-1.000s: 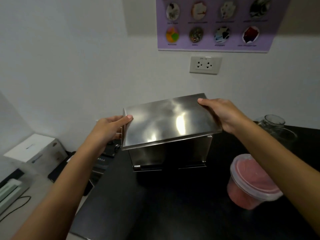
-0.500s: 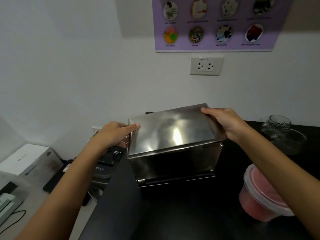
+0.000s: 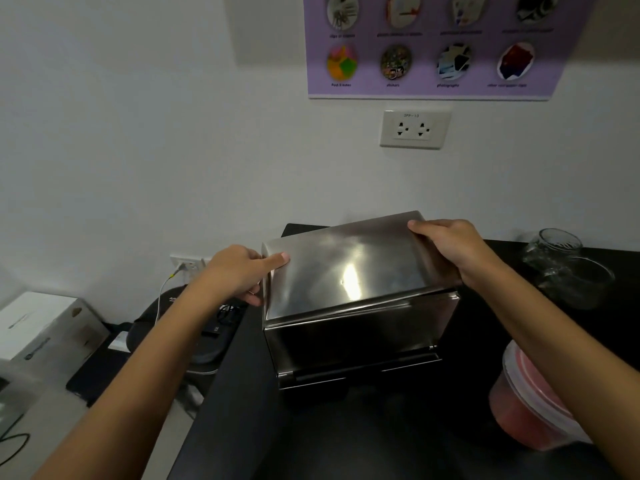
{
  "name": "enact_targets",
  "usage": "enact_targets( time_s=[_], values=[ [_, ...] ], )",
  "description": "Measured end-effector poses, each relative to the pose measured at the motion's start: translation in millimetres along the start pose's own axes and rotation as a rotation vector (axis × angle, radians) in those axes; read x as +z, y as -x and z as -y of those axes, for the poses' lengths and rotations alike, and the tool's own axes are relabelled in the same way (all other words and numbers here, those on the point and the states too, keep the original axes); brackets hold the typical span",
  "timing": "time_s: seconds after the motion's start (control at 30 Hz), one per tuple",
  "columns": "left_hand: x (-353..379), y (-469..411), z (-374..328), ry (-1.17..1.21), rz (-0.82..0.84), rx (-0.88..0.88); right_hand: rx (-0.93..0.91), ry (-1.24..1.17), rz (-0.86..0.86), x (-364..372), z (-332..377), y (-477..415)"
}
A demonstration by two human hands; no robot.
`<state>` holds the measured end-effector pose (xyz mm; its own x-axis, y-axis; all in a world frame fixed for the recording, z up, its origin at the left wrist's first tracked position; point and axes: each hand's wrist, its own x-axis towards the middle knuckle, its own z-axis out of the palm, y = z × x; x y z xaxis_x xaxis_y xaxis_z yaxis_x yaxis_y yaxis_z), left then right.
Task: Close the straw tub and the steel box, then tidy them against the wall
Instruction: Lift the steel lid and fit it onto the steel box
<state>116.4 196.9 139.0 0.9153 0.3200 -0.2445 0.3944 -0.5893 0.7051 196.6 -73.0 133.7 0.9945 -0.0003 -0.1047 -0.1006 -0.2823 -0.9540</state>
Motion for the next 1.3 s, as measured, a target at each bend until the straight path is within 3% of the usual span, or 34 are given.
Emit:
enact_targets(
  time_s=[0.73,1.3],
  values=[
    [-1.5,-9.8,-7.2,-0.077,0.023,-0.045,0.146,0.167,0.035,2.8,-8.7,-9.4],
    [2.6,-9.7,-0.9,-0.131,-0.008,-0.007,0.082,0.286,0.037,7.4,-14.8,-14.7]
  ],
)
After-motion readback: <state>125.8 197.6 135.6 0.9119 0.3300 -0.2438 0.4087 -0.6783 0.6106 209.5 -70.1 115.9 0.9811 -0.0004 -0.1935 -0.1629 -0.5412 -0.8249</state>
